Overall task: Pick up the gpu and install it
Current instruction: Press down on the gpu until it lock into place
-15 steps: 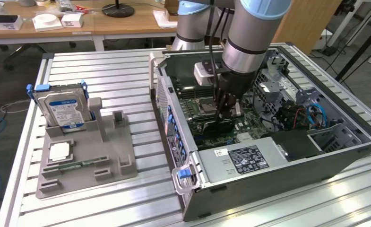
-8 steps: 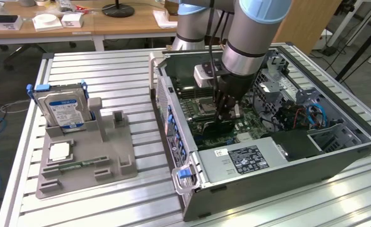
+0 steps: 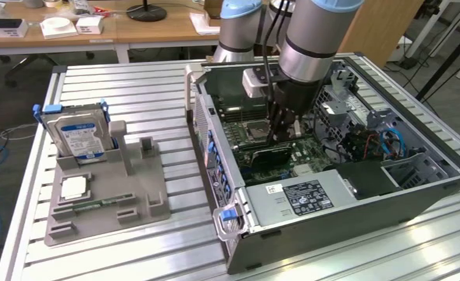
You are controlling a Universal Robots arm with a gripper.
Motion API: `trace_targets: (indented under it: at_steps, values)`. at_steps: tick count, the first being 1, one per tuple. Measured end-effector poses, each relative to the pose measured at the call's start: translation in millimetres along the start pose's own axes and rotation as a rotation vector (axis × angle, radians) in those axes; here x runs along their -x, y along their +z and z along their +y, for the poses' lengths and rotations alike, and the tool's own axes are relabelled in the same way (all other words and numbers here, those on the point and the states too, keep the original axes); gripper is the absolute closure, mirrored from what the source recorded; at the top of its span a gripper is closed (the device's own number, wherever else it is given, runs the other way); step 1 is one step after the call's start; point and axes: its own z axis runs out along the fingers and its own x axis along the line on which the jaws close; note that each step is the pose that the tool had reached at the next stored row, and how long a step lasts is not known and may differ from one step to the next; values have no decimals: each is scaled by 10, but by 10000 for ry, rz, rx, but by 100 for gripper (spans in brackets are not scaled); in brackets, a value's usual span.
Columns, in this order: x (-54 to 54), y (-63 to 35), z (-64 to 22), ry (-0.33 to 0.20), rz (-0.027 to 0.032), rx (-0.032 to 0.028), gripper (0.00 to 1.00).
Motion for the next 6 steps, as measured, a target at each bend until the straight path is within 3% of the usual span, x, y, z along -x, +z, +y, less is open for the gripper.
trace_targets:
  at_steps: [6]
  values:
    - [0, -1, 0, 0, -10, 2, 90]
